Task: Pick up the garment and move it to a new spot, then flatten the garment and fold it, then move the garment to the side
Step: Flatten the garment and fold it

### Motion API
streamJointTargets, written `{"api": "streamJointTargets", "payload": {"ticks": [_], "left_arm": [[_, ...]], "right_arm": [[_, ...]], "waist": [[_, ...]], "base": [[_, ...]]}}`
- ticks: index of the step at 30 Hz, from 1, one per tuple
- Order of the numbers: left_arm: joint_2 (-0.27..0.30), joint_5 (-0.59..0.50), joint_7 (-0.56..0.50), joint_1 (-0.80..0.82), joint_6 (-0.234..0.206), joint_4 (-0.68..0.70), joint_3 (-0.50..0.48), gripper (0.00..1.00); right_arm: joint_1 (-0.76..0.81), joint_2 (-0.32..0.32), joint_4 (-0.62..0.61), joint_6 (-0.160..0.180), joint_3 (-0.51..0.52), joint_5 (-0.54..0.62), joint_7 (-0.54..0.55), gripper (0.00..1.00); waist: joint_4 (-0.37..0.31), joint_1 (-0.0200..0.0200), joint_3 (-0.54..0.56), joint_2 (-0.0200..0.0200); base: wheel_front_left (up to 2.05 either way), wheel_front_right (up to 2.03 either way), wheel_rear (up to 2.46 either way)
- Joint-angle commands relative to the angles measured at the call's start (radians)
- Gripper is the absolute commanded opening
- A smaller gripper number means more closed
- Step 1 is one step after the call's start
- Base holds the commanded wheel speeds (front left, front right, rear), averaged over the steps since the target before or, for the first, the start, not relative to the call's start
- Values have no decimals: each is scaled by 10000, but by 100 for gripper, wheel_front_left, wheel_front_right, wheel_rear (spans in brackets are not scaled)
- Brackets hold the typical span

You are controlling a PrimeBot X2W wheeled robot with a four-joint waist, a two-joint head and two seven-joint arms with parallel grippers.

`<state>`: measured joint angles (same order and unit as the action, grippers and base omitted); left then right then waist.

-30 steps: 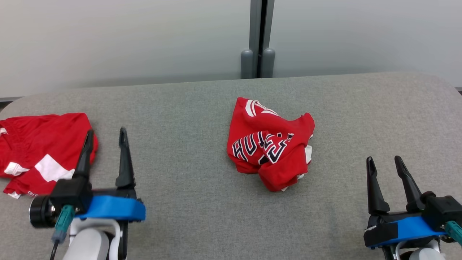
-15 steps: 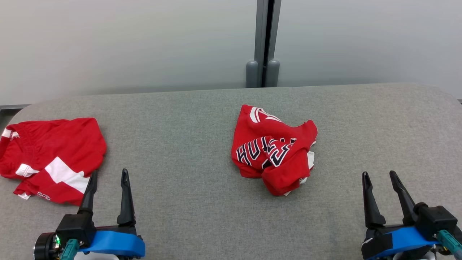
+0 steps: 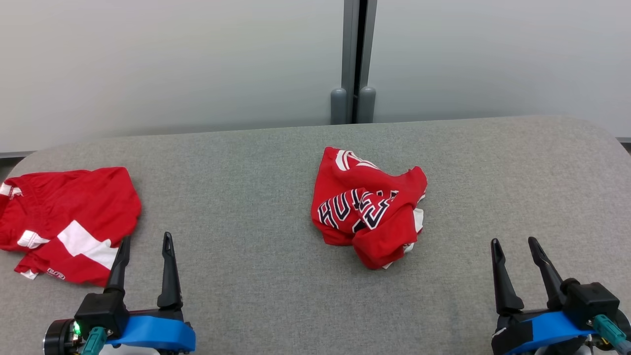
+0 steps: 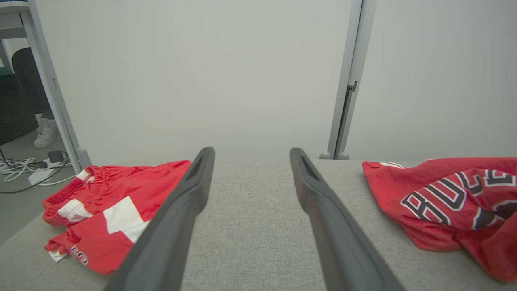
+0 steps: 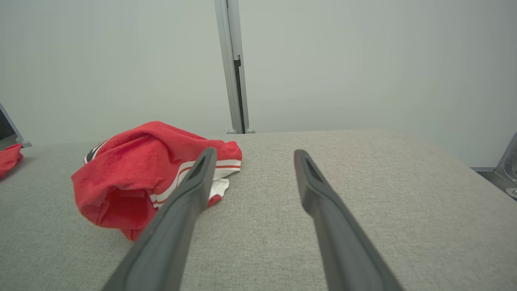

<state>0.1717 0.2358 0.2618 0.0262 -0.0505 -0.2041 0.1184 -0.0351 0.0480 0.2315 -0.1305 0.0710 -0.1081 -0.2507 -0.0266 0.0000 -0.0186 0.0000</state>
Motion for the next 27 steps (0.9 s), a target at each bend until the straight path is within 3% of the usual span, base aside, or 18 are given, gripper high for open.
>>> {"api": "streamJointTargets", "payload": {"ticks": [1,8,15,27], "left_arm": [[-33,-55,47,-65,63,-33,-28,100],[-156,-252,47,160,184,-19,-106,100],[-353,-429,48,581,354,-14,-19,100],[-826,-666,48,1483,626,64,179,100]], "right_arm": [[139,43,5,-5,10,-7,17,100],[-398,44,55,-5,19,250,97,100],[-1939,44,433,-5,-166,1153,589,100],[-3928,959,3521,-5,315,1834,1192,100]], "waist": [[-7,0,-5,0],[102,0,-121,0],[517,0,-534,0],[1890,0,-1669,0]], "base": [[0,0,0],[0,0,0],[0,0,0],[0,0,0]]}}
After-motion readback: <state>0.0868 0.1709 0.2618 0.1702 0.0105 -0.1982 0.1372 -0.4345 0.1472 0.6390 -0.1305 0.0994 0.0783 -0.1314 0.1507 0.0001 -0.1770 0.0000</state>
